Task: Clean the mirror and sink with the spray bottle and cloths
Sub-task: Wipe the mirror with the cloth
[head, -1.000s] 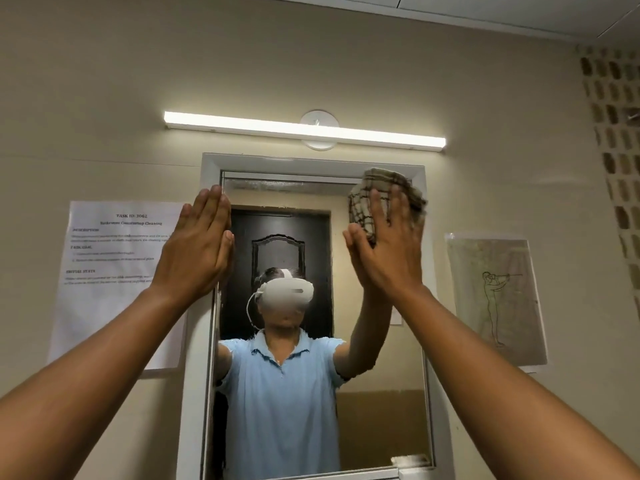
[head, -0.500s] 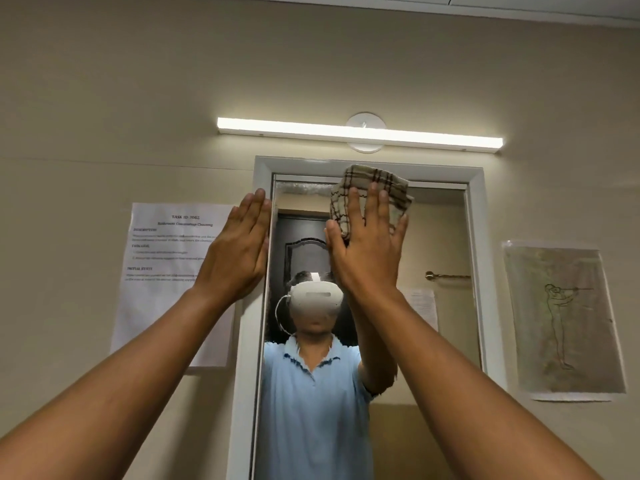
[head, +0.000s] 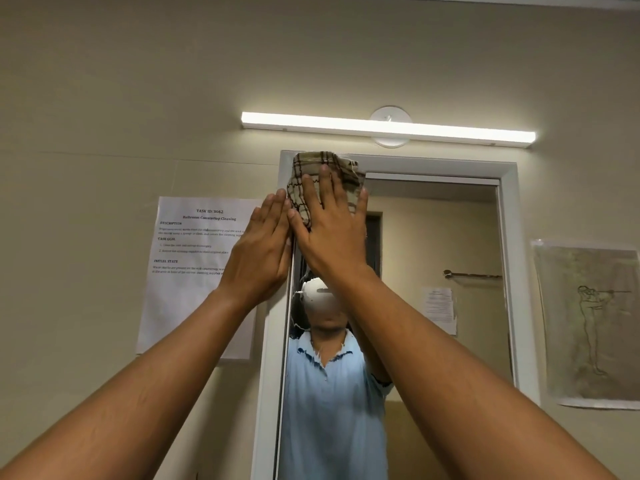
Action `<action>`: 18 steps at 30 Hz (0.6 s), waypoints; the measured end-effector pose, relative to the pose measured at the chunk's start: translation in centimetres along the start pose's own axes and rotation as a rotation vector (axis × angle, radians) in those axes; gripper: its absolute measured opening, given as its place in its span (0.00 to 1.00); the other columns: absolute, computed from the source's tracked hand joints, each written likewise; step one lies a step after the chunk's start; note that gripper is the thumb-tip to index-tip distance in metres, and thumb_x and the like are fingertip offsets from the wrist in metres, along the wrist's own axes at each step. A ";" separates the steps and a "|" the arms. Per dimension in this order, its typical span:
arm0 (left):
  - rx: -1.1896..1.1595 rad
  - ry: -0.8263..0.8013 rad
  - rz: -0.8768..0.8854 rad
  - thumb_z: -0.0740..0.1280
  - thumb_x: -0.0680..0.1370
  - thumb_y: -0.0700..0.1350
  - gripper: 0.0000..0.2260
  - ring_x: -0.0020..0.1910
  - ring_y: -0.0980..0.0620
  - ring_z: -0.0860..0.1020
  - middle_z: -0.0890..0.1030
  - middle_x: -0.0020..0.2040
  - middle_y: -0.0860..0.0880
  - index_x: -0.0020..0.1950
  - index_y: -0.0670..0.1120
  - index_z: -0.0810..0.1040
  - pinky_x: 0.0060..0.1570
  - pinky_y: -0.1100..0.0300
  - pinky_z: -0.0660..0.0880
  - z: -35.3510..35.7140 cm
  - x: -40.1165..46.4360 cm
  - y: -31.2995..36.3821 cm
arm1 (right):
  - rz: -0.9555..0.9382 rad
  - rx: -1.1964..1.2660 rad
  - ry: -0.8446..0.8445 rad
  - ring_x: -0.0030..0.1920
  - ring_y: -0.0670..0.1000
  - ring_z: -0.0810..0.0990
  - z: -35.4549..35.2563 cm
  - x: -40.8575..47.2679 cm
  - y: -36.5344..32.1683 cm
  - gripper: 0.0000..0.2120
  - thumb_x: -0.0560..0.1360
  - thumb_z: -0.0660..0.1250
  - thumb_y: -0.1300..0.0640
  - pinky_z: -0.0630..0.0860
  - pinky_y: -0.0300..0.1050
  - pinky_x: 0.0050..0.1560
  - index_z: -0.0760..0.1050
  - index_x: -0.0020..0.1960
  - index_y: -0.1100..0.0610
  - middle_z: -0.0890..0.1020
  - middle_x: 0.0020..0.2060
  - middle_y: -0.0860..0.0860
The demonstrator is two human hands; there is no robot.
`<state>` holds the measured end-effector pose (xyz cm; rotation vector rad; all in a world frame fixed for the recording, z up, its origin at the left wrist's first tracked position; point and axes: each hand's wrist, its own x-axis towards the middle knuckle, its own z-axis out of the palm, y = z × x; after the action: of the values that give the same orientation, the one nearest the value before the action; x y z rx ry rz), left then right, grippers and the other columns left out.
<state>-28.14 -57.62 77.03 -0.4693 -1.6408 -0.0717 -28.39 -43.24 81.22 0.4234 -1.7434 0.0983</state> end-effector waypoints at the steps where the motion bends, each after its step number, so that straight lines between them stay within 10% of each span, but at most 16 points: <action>1: 0.003 0.001 0.005 0.52 0.82 0.46 0.26 0.80 0.49 0.49 0.51 0.80 0.44 0.79 0.41 0.50 0.78 0.54 0.49 -0.1 -0.1 0.0 | -0.007 0.013 0.005 0.79 0.51 0.38 0.0 0.1 0.0 0.32 0.81 0.41 0.37 0.34 0.64 0.75 0.41 0.81 0.48 0.40 0.80 0.52; 18: 0.128 -0.075 0.012 0.52 0.81 0.45 0.27 0.80 0.48 0.48 0.51 0.80 0.42 0.79 0.40 0.51 0.78 0.49 0.50 -0.7 -4.7 0.9 | -0.232 -0.071 0.003 0.80 0.53 0.44 0.7 -5.1 3.1 0.31 0.81 0.47 0.38 0.44 0.66 0.76 0.46 0.81 0.48 0.47 0.81 0.52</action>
<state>-26.94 -58.21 72.36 -0.3879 -1.7046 0.0610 -29.27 -39.46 76.64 0.5691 -1.6777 -0.1288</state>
